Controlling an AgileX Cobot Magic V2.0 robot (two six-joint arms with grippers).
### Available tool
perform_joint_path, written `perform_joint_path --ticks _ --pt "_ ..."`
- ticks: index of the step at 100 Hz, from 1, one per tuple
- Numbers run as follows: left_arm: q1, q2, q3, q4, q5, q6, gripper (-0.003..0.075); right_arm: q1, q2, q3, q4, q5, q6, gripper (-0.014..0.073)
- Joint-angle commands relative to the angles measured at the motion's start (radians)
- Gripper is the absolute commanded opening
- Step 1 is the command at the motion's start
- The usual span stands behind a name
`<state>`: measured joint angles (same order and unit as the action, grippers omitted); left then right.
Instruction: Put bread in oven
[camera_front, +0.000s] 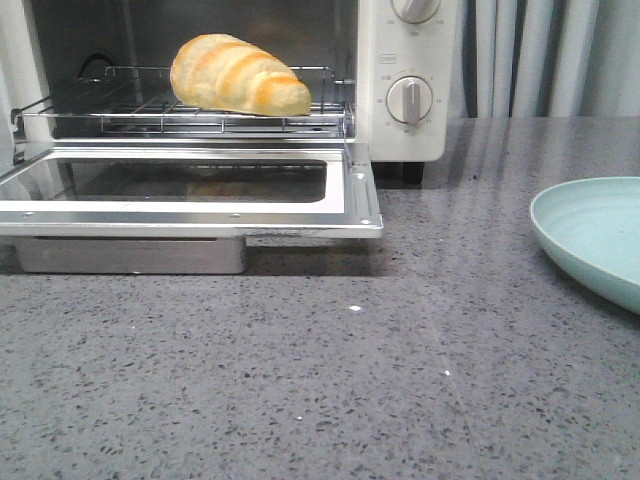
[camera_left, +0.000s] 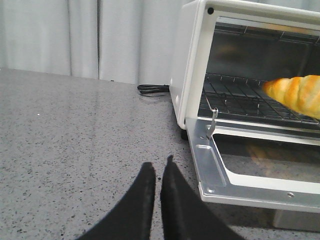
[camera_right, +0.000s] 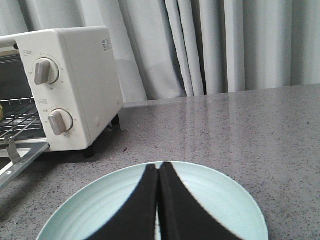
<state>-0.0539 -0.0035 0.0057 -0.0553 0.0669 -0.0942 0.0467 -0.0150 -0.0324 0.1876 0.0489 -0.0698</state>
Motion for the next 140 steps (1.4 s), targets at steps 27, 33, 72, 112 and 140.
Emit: perform_joint_path --ticks 27,33,72,112,140 --pt "0.005 -0.033 0.023 0.046 -0.131 0.094 -0.0020 -0.004 -0.016 -0.026 0.000 -0.081 -0.009 -0.0046" --pt "0.005 -0.033 0.023 0.046 -0.139 0.105 -0.0020 -0.004 -0.016 -0.026 0.000 -0.081 -0.009 -0.0046" --pt "0.005 -0.033 0.023 0.046 -0.140 0.108 -0.0020 -0.004 -0.016 -0.026 0.000 -0.081 -0.009 -0.0046" --pt "0.005 -0.033 0.023 0.044 -0.110 0.112 -0.0020 -0.004 -0.016 -0.026 0.000 -0.081 -0.009 -0.0046" --pt "0.005 -0.033 0.023 0.044 -0.112 0.112 -0.0020 -0.004 -0.016 -0.026 0.000 -0.081 -0.009 -0.0046"
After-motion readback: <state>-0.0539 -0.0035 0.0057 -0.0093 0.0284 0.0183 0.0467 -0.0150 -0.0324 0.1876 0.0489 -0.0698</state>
